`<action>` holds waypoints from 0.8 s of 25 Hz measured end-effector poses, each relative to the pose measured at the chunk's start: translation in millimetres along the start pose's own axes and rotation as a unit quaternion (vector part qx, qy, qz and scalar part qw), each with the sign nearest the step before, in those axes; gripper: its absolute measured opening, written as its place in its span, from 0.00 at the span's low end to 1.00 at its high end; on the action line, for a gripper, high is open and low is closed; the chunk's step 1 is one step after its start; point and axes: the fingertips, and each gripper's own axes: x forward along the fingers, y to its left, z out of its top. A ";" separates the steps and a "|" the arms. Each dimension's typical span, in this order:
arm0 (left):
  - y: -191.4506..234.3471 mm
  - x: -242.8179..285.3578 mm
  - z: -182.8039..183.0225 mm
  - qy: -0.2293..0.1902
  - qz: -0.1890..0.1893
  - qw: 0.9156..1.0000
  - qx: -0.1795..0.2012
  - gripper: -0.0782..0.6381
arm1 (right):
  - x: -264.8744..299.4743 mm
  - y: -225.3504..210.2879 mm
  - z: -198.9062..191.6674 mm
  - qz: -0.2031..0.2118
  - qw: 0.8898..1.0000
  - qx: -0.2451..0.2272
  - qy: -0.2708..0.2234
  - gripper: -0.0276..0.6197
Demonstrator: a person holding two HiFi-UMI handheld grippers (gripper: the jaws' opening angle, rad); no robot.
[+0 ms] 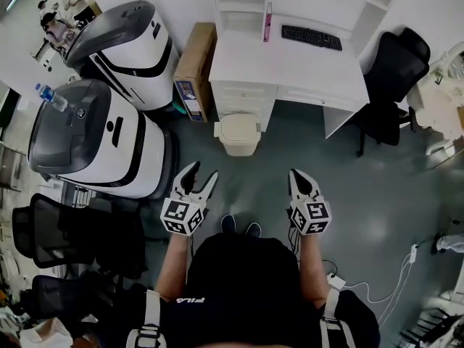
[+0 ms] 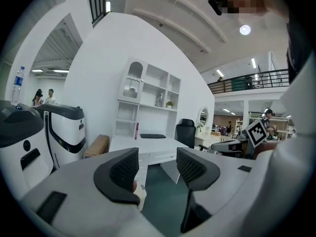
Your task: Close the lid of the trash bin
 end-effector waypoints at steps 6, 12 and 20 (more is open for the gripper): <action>5.4 -2.4 1.9 -0.018 0.007 1.000 -0.009 0.24 | 1.1 -2.8 -3.1 -0.003 1.000 0.009 0.002 0.05; 5.3 -4.3 8.5 -0.036 0.000 0.999 -0.016 0.11 | 5.4 1.7 2.0 0.003 1.000 0.008 -0.002 0.05; 14.1 -9.2 -3.2 -0.013 0.011 1.000 -0.020 0.11 | 7.3 14.5 -0.7 0.016 1.000 -0.021 0.012 0.05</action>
